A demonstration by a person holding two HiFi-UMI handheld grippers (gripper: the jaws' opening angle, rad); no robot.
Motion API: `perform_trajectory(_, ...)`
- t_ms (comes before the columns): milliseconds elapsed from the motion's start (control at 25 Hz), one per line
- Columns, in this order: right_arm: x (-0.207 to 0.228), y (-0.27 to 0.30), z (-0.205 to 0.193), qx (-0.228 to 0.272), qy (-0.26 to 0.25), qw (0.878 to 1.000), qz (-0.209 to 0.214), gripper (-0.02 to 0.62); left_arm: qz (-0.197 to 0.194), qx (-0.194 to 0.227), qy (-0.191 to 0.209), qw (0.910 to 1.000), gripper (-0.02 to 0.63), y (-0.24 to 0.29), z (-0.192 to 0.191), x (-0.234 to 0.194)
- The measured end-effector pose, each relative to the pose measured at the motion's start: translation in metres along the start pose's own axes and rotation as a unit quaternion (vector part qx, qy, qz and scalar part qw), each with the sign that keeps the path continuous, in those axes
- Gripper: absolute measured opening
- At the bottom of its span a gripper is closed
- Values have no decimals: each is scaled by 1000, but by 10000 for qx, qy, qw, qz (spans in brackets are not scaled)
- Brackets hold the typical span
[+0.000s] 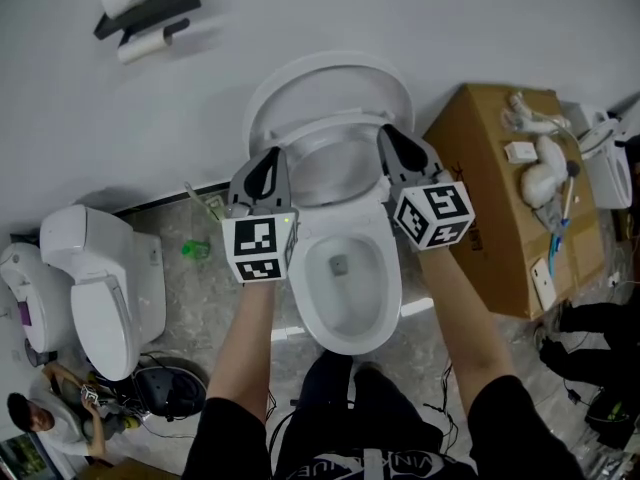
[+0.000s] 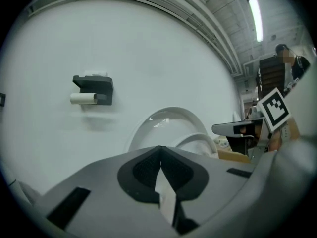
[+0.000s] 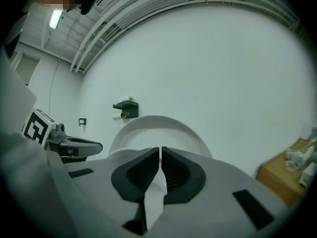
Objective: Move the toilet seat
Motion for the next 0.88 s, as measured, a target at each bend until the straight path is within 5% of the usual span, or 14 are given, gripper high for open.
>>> perform_trajectory(640,-21,-106,-8,-446,-449,9960,636,8,-52,-170,-431,9989,3,-84,-12,65)
perform_trajectory(880,-20,-165,-3,-533,-518,9941,791,8,11,-298,-176,9994,3,-124,-8,106)
Point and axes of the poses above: the fingertips, and each gripper's own axes: y forward along the fingers, x to its right, z out of its top, the point moved 3 cm from there along -y, backward along the fingers, and after that the axes turned 9 degrees about -z, right-handed, at the moved point
